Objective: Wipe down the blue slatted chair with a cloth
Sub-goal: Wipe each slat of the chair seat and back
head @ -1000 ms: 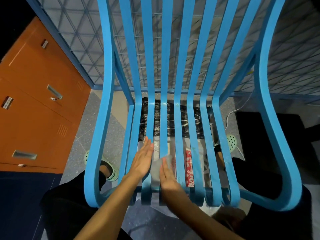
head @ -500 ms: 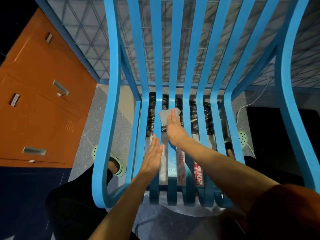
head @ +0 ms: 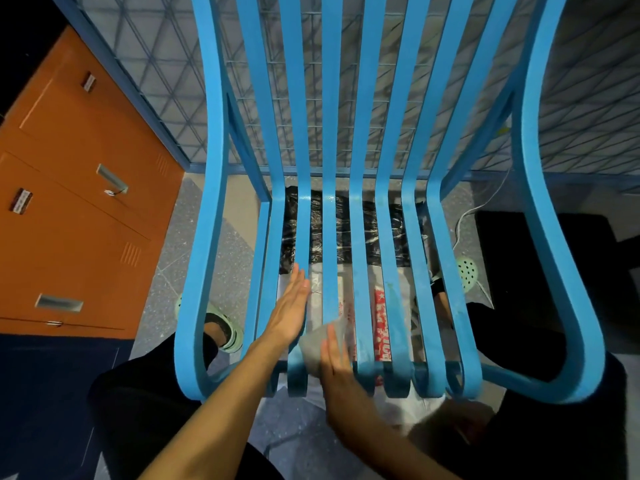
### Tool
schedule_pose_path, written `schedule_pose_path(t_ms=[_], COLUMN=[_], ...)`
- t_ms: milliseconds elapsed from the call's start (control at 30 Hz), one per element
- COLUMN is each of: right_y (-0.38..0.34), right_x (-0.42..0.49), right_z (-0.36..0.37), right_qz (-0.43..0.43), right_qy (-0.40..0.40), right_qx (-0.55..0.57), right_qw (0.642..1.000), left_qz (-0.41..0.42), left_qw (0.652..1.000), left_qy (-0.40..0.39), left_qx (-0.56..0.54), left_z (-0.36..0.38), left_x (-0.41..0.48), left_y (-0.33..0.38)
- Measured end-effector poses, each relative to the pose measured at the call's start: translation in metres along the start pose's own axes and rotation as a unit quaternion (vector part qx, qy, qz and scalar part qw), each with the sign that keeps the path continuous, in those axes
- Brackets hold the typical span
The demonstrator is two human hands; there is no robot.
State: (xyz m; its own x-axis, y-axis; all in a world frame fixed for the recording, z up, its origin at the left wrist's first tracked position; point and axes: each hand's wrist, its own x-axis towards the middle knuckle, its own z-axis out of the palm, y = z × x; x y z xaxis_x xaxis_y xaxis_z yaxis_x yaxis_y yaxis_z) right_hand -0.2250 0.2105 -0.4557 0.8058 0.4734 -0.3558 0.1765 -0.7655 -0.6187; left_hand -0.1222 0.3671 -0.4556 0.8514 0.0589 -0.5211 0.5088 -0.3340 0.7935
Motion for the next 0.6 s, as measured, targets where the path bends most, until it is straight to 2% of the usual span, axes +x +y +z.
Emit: schedule_pose_path(t_ms=[133, 233, 300, 367, 467, 600], right_y=[0.001, 0.009, 0.008, 0.005, 0.003, 0.0], right_x=[0.006, 0.033, 0.055, 0.078, 0.115, 0.152], right_z=[-0.003, 0.001, -0.007, -0.022, -0.04, -0.06], right_qz=[0.01, 0.002, 0.006, 0.035, 0.037, 0.076], right_qy=[0.0, 0.046, 0.042, 0.004, 0.042, 0.03], right_qx=[0.005, -0.02, -0.048, -0.053, -0.067, -0.039], right_qw=[1.0, 0.999, 0.998, 0.998, 0.996, 0.996], left_qz=[-0.002, -0.002, 0.003, 0.003, -0.006, -0.011], left_qw=[1.0, 1.0, 1.0, 1.0, 1.0, 0.999], left_qy=[-0.001, 0.002, 0.0, -0.003, -0.005, -0.021], left_qx=[0.004, -0.002, 0.001, 0.003, 0.002, 0.032], left_z=[0.001, 0.002, 0.002, 0.002, 0.001, -0.003], left_x=[0.001, 0.001, 0.003, 0.006, 0.007, 0.007], left_y=[-0.001, -0.001, -0.004, -0.006, -0.008, 0.002])
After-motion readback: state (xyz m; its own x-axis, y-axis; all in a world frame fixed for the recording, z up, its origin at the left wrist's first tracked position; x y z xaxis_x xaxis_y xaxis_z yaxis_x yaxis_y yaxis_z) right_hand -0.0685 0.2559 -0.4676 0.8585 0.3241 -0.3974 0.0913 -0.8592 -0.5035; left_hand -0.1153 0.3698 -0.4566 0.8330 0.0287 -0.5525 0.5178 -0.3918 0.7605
